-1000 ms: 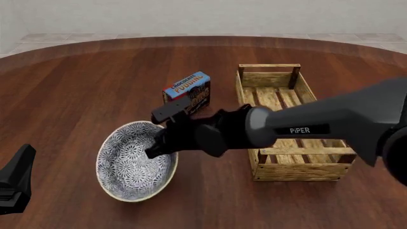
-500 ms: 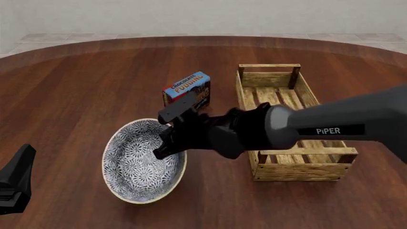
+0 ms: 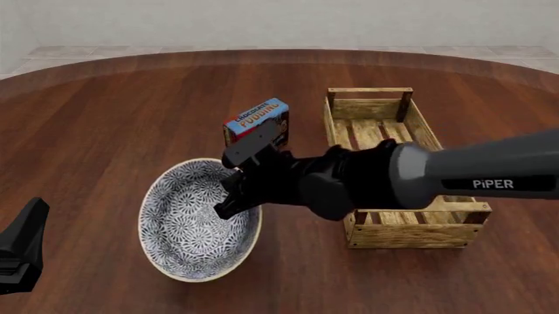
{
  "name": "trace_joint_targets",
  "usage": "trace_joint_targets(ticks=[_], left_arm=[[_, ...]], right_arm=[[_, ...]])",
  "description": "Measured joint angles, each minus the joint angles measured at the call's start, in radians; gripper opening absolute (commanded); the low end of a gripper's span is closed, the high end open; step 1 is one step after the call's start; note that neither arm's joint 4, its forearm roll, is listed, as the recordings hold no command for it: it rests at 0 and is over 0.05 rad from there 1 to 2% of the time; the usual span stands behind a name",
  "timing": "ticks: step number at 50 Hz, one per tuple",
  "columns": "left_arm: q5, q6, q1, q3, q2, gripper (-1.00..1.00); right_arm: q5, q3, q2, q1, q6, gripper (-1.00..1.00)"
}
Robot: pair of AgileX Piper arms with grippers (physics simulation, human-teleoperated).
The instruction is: Pick up the bowl on the left and put it in the tray.
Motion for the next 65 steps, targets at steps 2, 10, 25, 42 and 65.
trace_joint_targets(ticks=[2,10,25,42,65], left_arm=[[0.0,0.0,0.0,0.0,0.0,1.0],[0.0,0.0,0.0,0.0,0.0,1.0],[0.0,0.0,0.0,0.0,0.0,1.0],[0.0,0.0,0.0,0.0,0.0,1.0],[0.0,0.0,0.0,0.0,0.0,1.0]], right_arm=[[0.001,0.004,-0.008,0.001,-0.002,-1.0],[0.006,0.022,-0.049,0.011,-0.007,-1.0],[0.013,0.046,-0.108,0.016,-0.015,-1.0],[0.027,0.071,-0.187,0.002,-0.017,-1.0],[0.027,0.128,-0.315,-0.016,-0.001,-1.0]])
